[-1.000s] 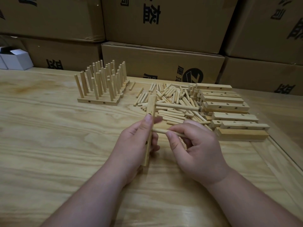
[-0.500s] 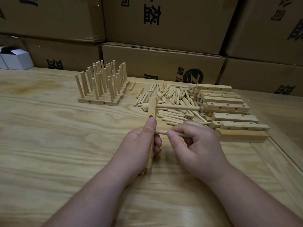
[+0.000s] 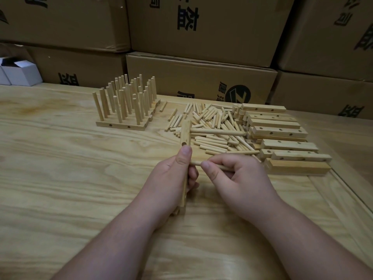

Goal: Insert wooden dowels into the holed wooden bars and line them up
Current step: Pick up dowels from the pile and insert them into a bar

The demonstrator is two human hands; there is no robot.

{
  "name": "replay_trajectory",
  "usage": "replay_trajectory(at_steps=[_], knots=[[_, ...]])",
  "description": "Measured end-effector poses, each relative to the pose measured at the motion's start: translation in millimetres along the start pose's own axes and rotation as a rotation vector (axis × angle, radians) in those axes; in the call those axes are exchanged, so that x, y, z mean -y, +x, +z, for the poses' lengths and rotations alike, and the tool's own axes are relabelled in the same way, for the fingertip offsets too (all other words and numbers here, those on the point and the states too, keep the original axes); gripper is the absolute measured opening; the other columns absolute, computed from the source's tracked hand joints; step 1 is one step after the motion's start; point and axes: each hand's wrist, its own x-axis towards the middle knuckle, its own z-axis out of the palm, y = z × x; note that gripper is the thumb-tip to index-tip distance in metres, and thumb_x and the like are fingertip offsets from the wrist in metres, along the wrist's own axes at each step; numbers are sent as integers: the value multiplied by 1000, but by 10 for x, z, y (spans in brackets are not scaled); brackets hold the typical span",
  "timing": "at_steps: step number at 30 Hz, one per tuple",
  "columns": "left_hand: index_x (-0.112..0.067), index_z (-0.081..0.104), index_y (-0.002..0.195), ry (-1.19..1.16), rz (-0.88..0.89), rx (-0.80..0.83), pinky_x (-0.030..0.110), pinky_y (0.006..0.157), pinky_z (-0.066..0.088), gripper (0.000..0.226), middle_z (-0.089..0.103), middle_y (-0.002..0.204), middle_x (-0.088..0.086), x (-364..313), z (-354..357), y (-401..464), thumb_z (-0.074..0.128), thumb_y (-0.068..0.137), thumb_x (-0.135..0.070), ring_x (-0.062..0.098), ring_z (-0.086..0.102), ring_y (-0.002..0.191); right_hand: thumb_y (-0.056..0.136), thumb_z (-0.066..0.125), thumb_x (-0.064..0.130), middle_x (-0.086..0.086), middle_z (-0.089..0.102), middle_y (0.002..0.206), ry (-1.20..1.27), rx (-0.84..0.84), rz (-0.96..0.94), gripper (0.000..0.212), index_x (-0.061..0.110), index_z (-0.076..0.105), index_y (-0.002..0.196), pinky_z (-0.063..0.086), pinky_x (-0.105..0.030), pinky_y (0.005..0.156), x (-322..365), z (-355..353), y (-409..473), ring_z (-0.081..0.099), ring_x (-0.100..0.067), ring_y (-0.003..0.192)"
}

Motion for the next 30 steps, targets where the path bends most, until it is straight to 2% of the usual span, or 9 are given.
replay_trajectory(at_steps=[4, 8, 11, 13, 17, 19, 21, 26, 30], knots=[[-25, 62, 54, -4, 12, -7, 16, 57, 50, 54, 55, 58, -3, -9, 9, 5, 49, 78, -71, 13, 56, 60, 88, 66, 42, 20, 72, 75, -170, -41, -65, 12, 34, 75, 88, 56, -32, 62, 87, 9, 17, 69, -1, 71], [-25, 62, 54, -3, 4, -3, 17, 56, 50, 59, 55, 56, -3, 1, -1, 5, 49, 79, -77, 9, 56, 55, 86, 64, 47, 26, 70, 75, -252, -51, -91, 18, 34, 76, 83, 54, -28, 60, 133, -10, 29, 67, 3, 70], [-23, 60, 55, -5, -6, 26, 20, 64, 53, 62, 54, 58, -3, 15, -5, 11, 49, 74, -81, 13, 55, 57, 88, 71, 40, 28, 70, 76, -158, -5, -24, 13, 39, 74, 75, 53, -19, 61, 104, -38, 31, 68, 5, 72], [-23, 60, 55, -15, -3, 35, 20, 65, 53, 60, 53, 58, -3, 26, -7, 14, 49, 79, -78, 13, 53, 58, 88, 72, 37, 28, 70, 76, -135, 16, -8, 21, 46, 69, 70, 52, -15, 62, 111, -41, 30, 67, 8, 73], [-25, 59, 53, -7, 15, 11, 16, 58, 50, 57, 53, 56, -4, 18, -3, 5, 47, 84, -72, 11, 53, 55, 86, 65, 49, 28, 69, 74, -237, -16, -25, 17, 43, 69, 70, 55, -25, 59, 172, -15, 31, 67, 4, 70], [-25, 58, 52, -10, 15, -2, 14, 53, 48, 56, 53, 54, -5, 10, -3, 5, 46, 83, -69, 8, 52, 52, 84, 62, 51, 32, 68, 75, -263, -35, -38, 18, 41, 71, 72, 55, -24, 59, 193, -2, 31, 66, 6, 70], [-25, 58, 52, -2, 15, 4, 15, 56, 50, 56, 52, 54, -5, 14, -4, 6, 46, 83, -70, 9, 53, 52, 86, 64, 49, 30, 69, 75, -227, -22, -29, 17, 43, 69, 71, 56, -25, 60, 179, -2, 33, 67, 6, 71], [-24, 55, 53, 2, 0, 40, 21, 66, 54, 56, 51, 57, -2, 24, 2, 0, 46, 84, -70, 12, 51, 55, 89, 72, 36, 29, 70, 74, -126, 37, 7, 23, 48, 66, 70, 48, -8, 60, 123, -44, 41, 66, 9, 73], [-23, 54, 52, 1, 8, 16, 20, 63, 53, 55, 50, 55, -2, 1, 18, -1, 46, 81, -69, 13, 50, 53, 89, 71, 37, 27, 71, 75, -127, 24, 15, 23, 47, 66, 69, 51, -12, 60, 124, -10, 40, 68, 6, 72]])
